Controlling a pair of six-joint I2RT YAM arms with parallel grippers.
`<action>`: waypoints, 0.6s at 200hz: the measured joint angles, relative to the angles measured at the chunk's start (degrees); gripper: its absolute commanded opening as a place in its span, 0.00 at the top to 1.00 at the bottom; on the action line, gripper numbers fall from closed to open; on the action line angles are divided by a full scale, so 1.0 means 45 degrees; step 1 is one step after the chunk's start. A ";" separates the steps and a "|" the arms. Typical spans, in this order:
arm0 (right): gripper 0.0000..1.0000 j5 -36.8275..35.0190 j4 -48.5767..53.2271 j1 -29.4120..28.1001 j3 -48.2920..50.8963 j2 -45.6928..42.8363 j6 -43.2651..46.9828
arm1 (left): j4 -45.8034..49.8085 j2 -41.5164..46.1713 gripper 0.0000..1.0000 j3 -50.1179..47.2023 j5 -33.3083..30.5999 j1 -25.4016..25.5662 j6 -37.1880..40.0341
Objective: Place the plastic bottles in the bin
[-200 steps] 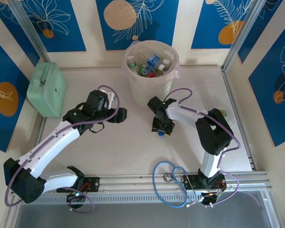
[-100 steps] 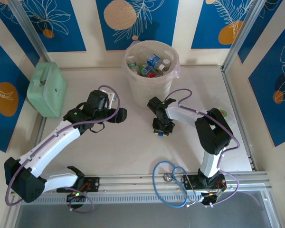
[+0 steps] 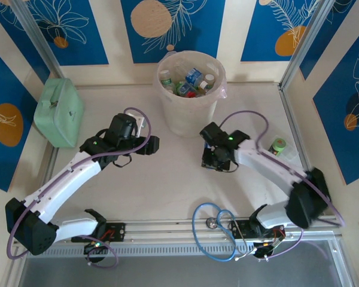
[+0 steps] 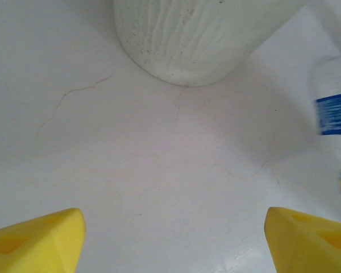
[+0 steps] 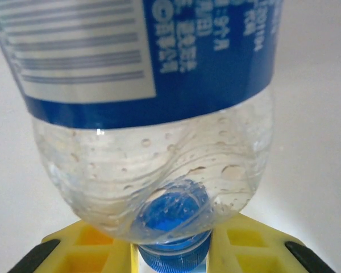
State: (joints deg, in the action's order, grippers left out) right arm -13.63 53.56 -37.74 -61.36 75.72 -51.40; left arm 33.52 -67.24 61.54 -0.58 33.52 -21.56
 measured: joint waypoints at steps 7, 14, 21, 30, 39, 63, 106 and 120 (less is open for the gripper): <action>0.81 0.0015 0.0189 0.0073 -0.0029 -0.0792 0.0053 | -0.0005 0.0000 0.18 0.0000 -0.0049 -0.0010 0.0000; 0.81 0.0019 0.0476 0.0180 -0.0165 -0.1481 0.0126 | -0.0005 0.0000 0.18 0.0000 -0.0097 -0.0010 -0.0005; 0.82 0.0015 0.0850 0.0369 -0.0466 -0.2050 0.0238 | -0.0005 0.0000 0.19 0.0000 -0.0136 -0.0015 -0.0005; 0.82 0.0015 0.1248 0.0612 -0.0996 -0.2506 0.0403 | -0.0005 0.0000 0.19 0.0000 -0.0189 -0.0019 -0.0005; 0.82 0.0010 0.1598 0.0821 -0.1715 -0.2720 0.0622 | -0.0005 0.0000 0.19 0.0000 -0.0228 -0.0029 -0.0005; 0.82 0.0160 0.2152 0.1506 -0.4328 -0.2356 0.1321 | -0.0005 0.0005 0.20 0.0000 -0.0282 -0.0034 -0.0010; 0.81 0.1209 0.2210 0.2793 -1.0117 0.0636 0.2482 | 0.0010 0.0330 0.20 0.0000 -0.0442 -0.0058 -0.0015; 0.81 0.1506 0.2322 0.3113 -1.2002 0.2006 0.2710 | 0.0049 0.0481 0.20 0.0000 -0.0544 -0.0083 -0.0015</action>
State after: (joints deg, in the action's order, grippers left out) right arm -6.85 64.01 -23.73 -115.37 84.75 -39.20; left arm 33.74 -65.08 61.54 -3.03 33.15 -21.63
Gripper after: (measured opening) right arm 0.278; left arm 0.805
